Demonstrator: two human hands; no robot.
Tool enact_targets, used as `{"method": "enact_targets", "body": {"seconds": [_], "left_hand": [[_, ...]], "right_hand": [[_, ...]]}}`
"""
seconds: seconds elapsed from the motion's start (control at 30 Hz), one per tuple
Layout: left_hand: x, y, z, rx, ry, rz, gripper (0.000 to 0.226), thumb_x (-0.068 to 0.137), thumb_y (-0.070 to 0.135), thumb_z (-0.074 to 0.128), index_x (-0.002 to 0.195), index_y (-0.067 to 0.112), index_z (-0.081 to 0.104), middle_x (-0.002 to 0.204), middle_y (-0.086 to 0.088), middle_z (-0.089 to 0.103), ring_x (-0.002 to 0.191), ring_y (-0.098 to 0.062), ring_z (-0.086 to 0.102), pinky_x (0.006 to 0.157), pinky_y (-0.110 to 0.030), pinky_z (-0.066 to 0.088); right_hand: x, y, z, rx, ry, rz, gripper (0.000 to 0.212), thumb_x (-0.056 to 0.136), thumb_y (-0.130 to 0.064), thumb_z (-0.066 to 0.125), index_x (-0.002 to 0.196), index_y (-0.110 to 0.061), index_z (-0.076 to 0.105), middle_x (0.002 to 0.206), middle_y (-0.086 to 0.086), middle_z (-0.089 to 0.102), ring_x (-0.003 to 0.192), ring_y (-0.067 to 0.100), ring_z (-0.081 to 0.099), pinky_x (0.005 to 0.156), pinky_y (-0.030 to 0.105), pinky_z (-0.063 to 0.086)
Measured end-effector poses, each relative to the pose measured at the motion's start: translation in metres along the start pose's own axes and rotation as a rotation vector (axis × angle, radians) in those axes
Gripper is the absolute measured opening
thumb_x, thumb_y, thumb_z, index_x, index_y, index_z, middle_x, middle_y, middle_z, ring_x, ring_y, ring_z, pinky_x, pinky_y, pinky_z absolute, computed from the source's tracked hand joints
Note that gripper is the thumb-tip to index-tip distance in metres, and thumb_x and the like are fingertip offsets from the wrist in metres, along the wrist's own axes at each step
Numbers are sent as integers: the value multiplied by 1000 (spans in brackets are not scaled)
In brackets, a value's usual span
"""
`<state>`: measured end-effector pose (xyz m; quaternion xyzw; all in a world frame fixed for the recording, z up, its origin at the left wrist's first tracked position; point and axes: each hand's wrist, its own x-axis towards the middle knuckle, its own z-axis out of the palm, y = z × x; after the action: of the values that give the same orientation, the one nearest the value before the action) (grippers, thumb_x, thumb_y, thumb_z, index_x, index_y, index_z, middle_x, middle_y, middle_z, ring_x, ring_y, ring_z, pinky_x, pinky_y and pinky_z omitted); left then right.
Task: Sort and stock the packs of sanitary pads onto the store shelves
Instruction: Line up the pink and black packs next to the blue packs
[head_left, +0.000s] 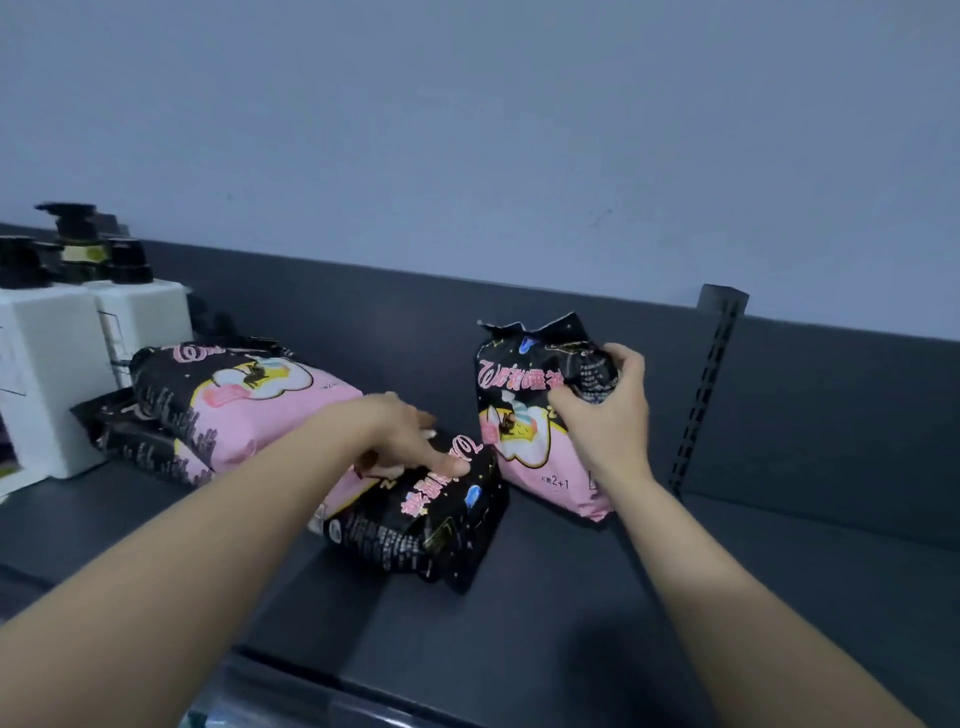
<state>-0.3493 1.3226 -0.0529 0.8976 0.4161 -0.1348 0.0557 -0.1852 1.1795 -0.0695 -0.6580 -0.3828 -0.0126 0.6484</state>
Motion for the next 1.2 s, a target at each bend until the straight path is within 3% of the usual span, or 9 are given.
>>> {"method": "enact_targets", "body": {"seconds": [0.17, 0.27, 0.37, 0.47, 0.5, 0.6, 0.87, 1.07, 1.2], "left_hand": [[15, -1, 4, 108, 39, -11, 129, 38, 106, 25, 138, 27, 48, 141, -2, 47, 133, -24, 39, 108, -40, 33], [22, -2, 8, -52, 47, 121, 104, 57, 90, 51, 134, 19, 48, 138, -1, 47, 125, -22, 46, 105, -36, 37], [21, -5, 9, -248, -123, 186, 108, 54, 82, 66, 137, 16, 46, 135, 1, 53, 120, -19, 52, 104, -33, 42], [21, -9, 9, -327, -210, 181, 117, 32, 84, 74, 116, 3, 65, 102, -6, 69, 86, -24, 64, 77, -33, 53], [21, -10, 10, -392, -222, 192, 122, 24, 82, 77, 114, 0, 65, 100, -8, 72, 82, -24, 65, 76, -34, 54], [24, -12, 11, -657, -187, 256, 126, 22, 69, 87, 125, 3, 56, 116, -7, 69, 99, -20, 68, 90, -36, 55], [12, 18, -5, -1339, -147, 618, 88, 18, 35, 99, 96, 6, 69, 97, -16, 74, 80, -24, 73, 66, -32, 59], [1, 70, 1, -1520, -86, 625, 58, 36, 5, 89, 90, 6, 69, 97, -20, 72, 77, -29, 72, 74, -43, 60], [-12, 114, 4, -1617, -13, 627, 56, 48, -6, 83, 100, 8, 67, 104, -18, 71, 88, -32, 70, 82, -47, 58]], "right_hand": [[-4, 20, -12, -44, -102, 81, 73, 72, -22, 79, 133, -21, 39, 102, -18, 58, 99, 11, 58, 82, 24, 41], [-8, 29, -16, -132, -153, 128, 89, 59, -36, 90, 129, -21, 37, 112, -13, 56, 105, 10, 55, 89, 27, 43], [-13, 31, -19, -186, -150, 190, 71, 63, -29, 90, 114, -21, 41, 104, -11, 55, 104, 14, 55, 82, 27, 41], [-16, 30, -21, -199, -100, 201, 66, 65, -29, 89, 111, -18, 43, 104, -9, 56, 101, 15, 56, 80, 28, 42], [-17, 29, -22, -207, -79, 205, 65, 65, -30, 88, 110, -18, 43, 101, -10, 56, 99, 15, 56, 78, 28, 42], [-22, 30, -29, -236, 10, 212, 64, 64, -34, 88, 109, -18, 45, 102, -8, 59, 99, 17, 57, 79, 31, 46], [-36, 13, -76, -260, 343, 143, 54, 67, -39, 84, 104, -20, 50, 95, -9, 63, 91, 18, 60, 79, 32, 46], [-53, 11, -138, -146, 490, 141, 51, 50, -49, 82, 89, -34, 54, 102, -4, 66, 94, 15, 64, 88, 42, 53], [-67, 8, -186, -144, 568, 146, 43, 60, -29, 89, 89, -31, 58, 95, -10, 69, 89, 12, 66, 87, 41, 54]]}}
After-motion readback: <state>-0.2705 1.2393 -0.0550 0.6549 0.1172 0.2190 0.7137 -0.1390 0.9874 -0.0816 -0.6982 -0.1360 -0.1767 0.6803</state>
